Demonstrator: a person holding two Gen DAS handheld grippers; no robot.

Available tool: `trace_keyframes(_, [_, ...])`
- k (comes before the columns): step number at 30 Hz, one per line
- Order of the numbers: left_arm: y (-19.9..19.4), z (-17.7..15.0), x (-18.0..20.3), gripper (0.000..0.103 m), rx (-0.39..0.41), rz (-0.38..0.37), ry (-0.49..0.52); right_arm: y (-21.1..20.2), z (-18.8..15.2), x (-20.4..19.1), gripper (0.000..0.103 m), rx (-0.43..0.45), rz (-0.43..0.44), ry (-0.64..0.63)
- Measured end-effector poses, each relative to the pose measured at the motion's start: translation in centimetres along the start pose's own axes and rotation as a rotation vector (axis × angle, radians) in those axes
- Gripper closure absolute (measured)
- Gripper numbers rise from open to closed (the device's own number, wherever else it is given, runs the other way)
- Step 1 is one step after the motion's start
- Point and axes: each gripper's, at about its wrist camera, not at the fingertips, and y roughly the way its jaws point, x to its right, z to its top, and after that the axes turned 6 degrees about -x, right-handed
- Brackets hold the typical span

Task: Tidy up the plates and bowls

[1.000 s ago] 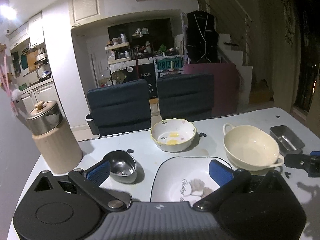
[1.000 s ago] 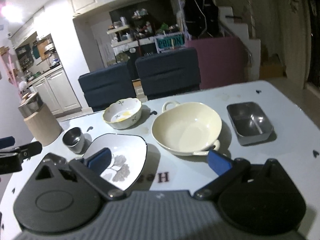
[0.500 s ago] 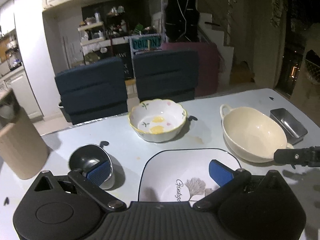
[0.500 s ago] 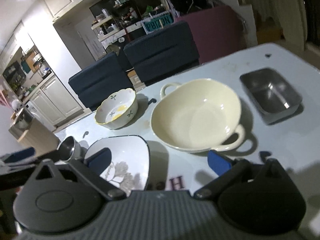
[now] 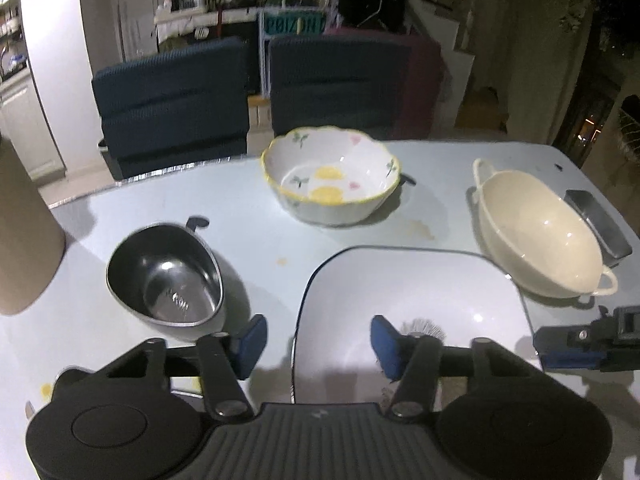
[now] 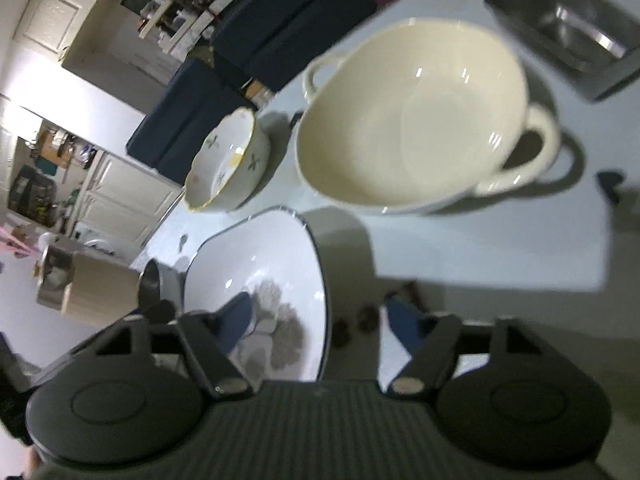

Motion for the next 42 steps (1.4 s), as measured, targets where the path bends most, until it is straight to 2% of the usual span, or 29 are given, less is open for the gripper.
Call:
trace_keyframes(2, [0.4, -0.1, -0.4, 0.055, -0.017, 0.001, -0.007, 0.6, -0.1, 0.2, 0.054, -0.026, -0.006, 0.015])
trace_keyframes(8, [1.3, -0.3, -1.2, 0.071, -0.040, 0.003, -0.032, 2.2, 0.0, 0.2, 0.086, -0.058, -0.015, -0.006])
trace_keyframes(14, [2.3, -0.4, -1.4, 0.088, -0.067, -0.002, -0.035, 2.7, 0.0, -0.6, 0.090, -0.065, -0.041, -0.042])
trace_keyframes(17, [2.6, -0.3, -1.7, 0.089, -0.070, -0.017, -0.044, 2.7, 0.1, -0.5, 0.095, -0.066, -0.047, -0.047])
trace_keyframes(24, [2.9, -0.1, -2.0, 0.091, -0.082, -0.044, -0.074, 2.3, -0.2, -0.5, 0.095, -0.067, -0.069, -0.086])
trace_keyframes(31, [3.0, 0.1, -2.2, 0.091, -0.139, -0.056, -0.094, 2.6, 0.0, -0.2, 0.095, -0.100, -0.054, -0.072])
trace_keyframes(35, [2.7, -0.5, -1.9, 0.093, -0.112, -0.051, -0.089, 2.7, 0.2, -0.6, 0.095, -0.098, -0.075, -0.102])
trace_keyframes(39, [1.7, -1.3, -1.8, 0.094, -0.094, -0.070, -0.107, 2.4, 0.1, -1.8, 0.095, -0.082, -0.140, -0.206])
trace_keyframes(42, [0.6, -1.8, -1.5, 0.094, -0.075, -0.072, -0.117, 1.7, 0.4, -1.9, 0.095, -0.065, -0.124, -0.226])
